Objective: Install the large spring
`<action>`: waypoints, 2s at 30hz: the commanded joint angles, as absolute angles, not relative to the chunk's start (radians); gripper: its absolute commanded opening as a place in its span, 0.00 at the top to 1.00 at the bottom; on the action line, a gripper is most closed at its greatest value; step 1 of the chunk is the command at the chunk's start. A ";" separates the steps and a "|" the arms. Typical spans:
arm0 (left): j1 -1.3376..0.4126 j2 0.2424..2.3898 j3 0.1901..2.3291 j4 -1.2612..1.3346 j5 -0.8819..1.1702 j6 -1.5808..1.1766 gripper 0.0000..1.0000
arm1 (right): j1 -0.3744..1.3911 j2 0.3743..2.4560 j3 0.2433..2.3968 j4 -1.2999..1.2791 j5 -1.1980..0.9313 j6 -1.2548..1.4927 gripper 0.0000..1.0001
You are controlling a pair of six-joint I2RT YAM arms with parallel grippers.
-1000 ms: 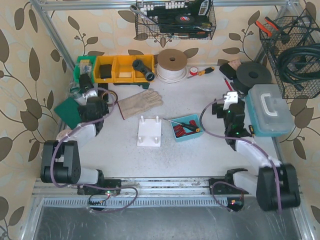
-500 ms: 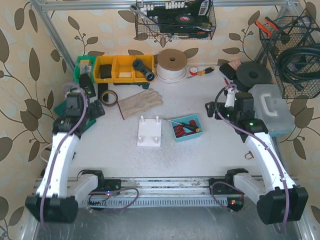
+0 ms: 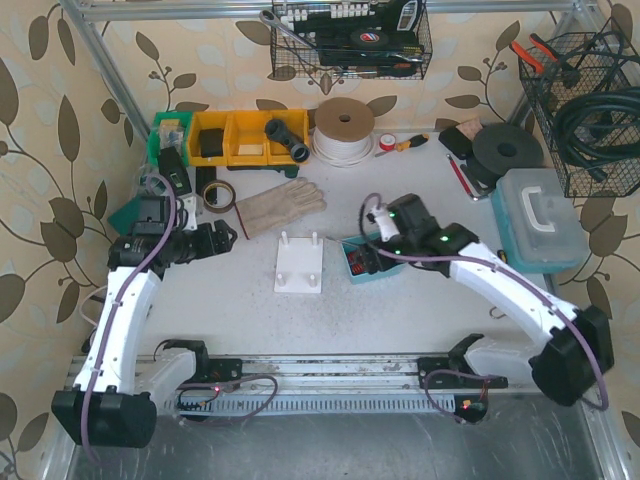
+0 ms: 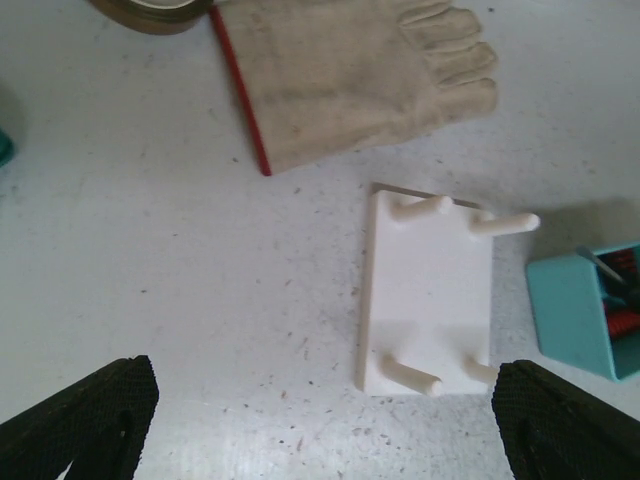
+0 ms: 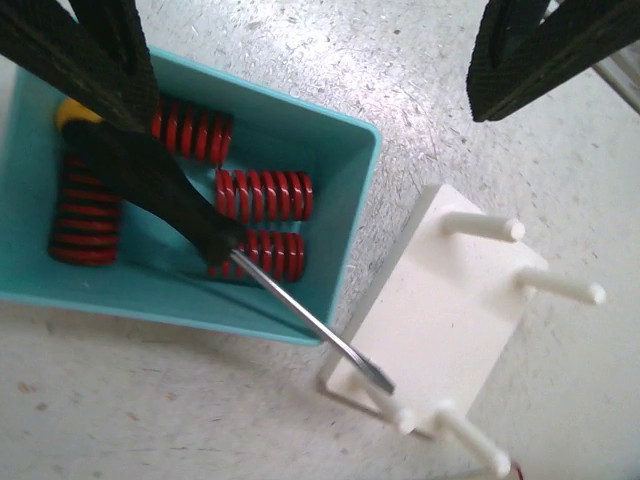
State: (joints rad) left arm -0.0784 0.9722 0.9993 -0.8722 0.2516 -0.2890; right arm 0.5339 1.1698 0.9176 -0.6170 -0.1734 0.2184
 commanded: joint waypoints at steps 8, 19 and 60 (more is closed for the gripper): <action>-0.141 0.913 0.943 -0.836 0.352 -0.279 0.05 | 0.696 1.466 1.048 -0.647 0.168 0.080 0.17; -0.258 0.995 0.946 -0.830 0.386 -0.284 0.05 | 0.681 1.593 1.080 -0.595 0.103 0.030 0.26; -0.259 0.999 0.943 -0.834 0.350 -0.281 0.05 | 0.620 1.658 1.132 -0.603 0.183 -0.078 0.83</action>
State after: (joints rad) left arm -0.2508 1.0210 0.9440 -0.8375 0.3672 -0.2867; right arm 0.6151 1.6611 1.1191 -0.5842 0.1658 -0.0719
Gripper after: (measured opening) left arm 0.946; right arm 0.199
